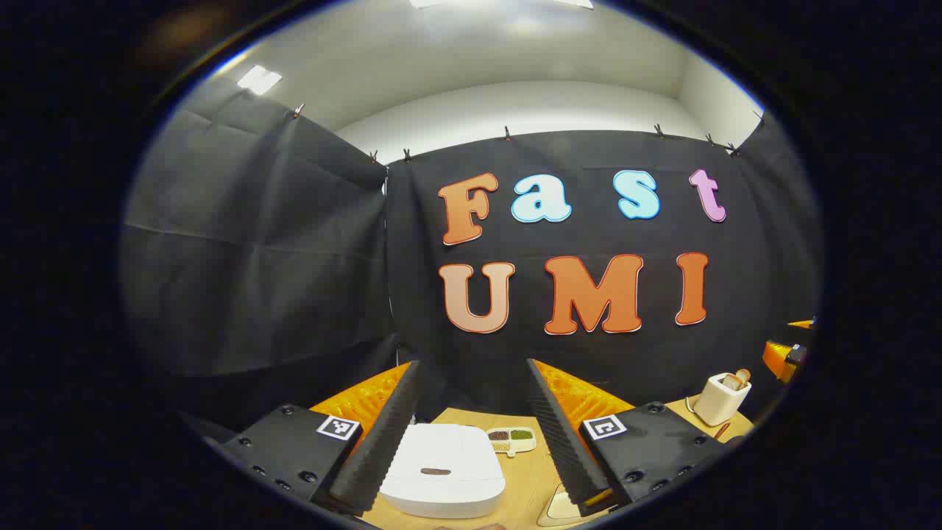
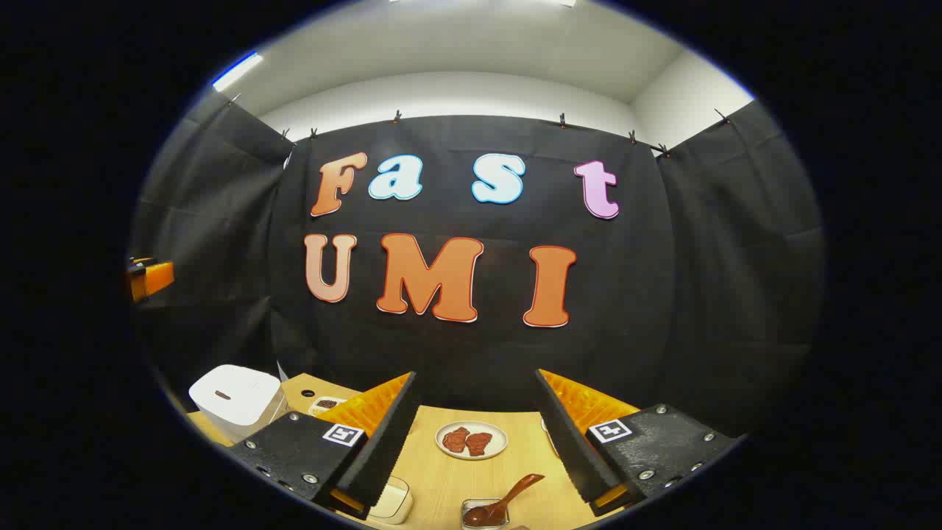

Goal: Close the left gripper, press the button to open the rice cooker; take a wooden spoon from the chopstick holder with the right hand, scoop a spoonful of rice and pour it into the rice cooker, then put the wooden spoon back into the chopstick holder.

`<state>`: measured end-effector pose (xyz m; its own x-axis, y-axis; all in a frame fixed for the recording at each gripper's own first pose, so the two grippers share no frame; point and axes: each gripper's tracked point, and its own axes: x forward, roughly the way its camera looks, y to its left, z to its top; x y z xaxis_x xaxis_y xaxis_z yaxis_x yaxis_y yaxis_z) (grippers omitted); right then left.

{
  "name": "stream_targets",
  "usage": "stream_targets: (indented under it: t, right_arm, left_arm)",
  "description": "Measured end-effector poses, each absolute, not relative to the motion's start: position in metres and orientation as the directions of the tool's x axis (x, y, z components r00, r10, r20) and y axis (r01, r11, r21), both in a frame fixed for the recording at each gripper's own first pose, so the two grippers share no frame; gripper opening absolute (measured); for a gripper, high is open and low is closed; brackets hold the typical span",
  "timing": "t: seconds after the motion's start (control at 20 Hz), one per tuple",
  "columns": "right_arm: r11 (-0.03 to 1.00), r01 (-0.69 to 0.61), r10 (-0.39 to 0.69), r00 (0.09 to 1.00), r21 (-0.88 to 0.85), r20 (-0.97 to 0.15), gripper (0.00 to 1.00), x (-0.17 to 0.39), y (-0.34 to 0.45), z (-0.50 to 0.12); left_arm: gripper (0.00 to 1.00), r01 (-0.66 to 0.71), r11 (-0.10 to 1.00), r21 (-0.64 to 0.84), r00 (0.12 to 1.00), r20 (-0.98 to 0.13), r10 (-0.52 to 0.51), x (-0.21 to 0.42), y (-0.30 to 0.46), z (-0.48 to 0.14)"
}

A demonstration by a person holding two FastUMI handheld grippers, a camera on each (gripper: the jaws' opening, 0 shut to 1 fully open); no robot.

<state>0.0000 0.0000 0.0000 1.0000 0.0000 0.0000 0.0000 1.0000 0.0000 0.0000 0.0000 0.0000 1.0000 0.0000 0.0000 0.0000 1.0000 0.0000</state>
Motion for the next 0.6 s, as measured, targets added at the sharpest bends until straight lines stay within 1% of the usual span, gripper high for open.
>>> stream_targets:
  t: [0.1,0.15,0.25,0.3,0.4,0.5,0.55,0.6]
  right_arm:
    - [1.000,0.002,-0.002,1.000,0.012,0.004,0.95,-0.003,0.000,0.003]
    - [1.000,0.003,-0.003,1.000,0.013,0.003,1.00,-0.005,0.000,0.003]
    - [1.000,0.015,-0.015,1.000,0.011,0.004,0.91,-0.005,-0.003,0.005]
    - [1.000,0.017,-0.017,1.000,0.012,0.003,0.96,-0.004,-0.003,0.006]
    - [1.000,0.022,-0.022,1.000,0.013,-0.004,0.91,-0.005,-0.004,0.005]
    - [1.000,0.027,-0.027,1.000,0.006,-0.006,0.91,-0.005,-0.006,0.005]
    - [1.000,0.027,-0.027,1.000,0.000,-0.005,0.96,-0.005,-0.006,0.005]
    - [0.999,0.034,-0.034,0.999,-0.006,-0.005,0.96,-0.004,-0.008,0.006]
  left_arm:
    - [0.95,0.003,1.000,-0.024,1.000,-0.008,-0.003,0.002,0.007,0.001]
    - [0.95,-0.009,1.000,-0.020,1.000,-0.011,0.009,0.003,0.014,0.002]
    - [0.95,-0.031,0.999,-0.012,0.999,0.004,0.032,0.006,0.027,0.006]
    - [0.95,-0.035,0.999,-0.006,0.999,0.008,0.035,0.005,0.029,0.006]
    - [0.95,-0.037,0.999,0.012,0.999,0.017,0.037,0.008,0.034,0.006]
    - [0.95,-0.031,0.999,0.016,0.999,0.023,0.031,0.011,0.035,0.008]
    - [0.95,-0.025,1.000,0.003,0.999,0.024,0.025,0.014,0.035,0.010]
    - [0.94,-0.023,1.000,-0.008,1.000,0.020,0.023,0.016,0.037,0.009]
